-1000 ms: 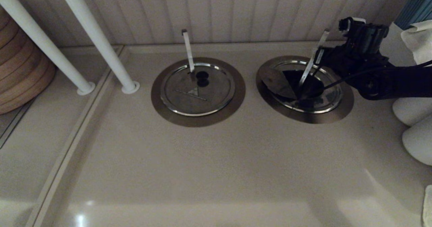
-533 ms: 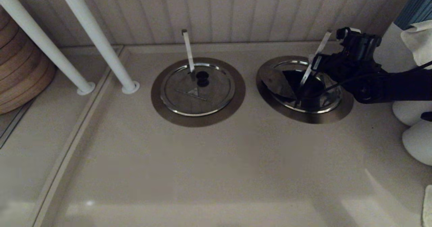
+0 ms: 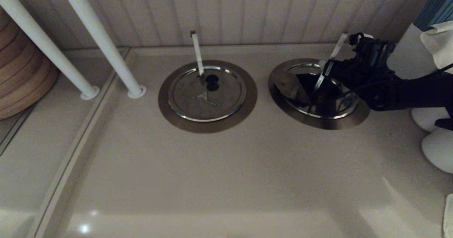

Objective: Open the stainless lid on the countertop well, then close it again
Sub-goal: Stir with a spoon

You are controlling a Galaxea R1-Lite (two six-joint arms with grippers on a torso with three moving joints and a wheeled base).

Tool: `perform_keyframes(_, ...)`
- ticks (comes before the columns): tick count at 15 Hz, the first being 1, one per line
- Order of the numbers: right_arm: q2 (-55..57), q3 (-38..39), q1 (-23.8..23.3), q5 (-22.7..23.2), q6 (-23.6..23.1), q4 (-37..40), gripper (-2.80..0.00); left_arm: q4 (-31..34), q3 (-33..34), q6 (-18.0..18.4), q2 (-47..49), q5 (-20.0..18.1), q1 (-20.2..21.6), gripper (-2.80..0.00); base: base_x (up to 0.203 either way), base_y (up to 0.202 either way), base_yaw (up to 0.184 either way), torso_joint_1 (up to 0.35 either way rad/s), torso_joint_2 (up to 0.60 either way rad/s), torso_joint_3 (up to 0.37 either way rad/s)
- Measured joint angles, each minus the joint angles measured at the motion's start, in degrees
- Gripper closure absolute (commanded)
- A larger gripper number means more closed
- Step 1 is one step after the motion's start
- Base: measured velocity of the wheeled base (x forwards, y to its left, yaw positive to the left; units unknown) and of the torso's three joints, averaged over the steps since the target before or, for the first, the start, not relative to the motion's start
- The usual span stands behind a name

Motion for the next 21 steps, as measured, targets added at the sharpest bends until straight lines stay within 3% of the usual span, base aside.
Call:
perform_keyframes(14, -0.92, 1.37, 1.22, -0.17, 0.41, -2.32, 0.00, 0.02, 0.00, -0.01, 0.00, 0.01, 0.00, 0.00, 0.000, 0.000, 0.000, 0.000, 0.00, 0.000)
perform_keyframes(21, -11.33, 9.55, 3.56, -0.15, -1.73, -2.40, 0.00, 0.02, 0.00, -0.01, 0.00, 0.02, 0.00, 0.00, 0.000, 0.000, 0.000, 0.000, 0.00, 0.000)
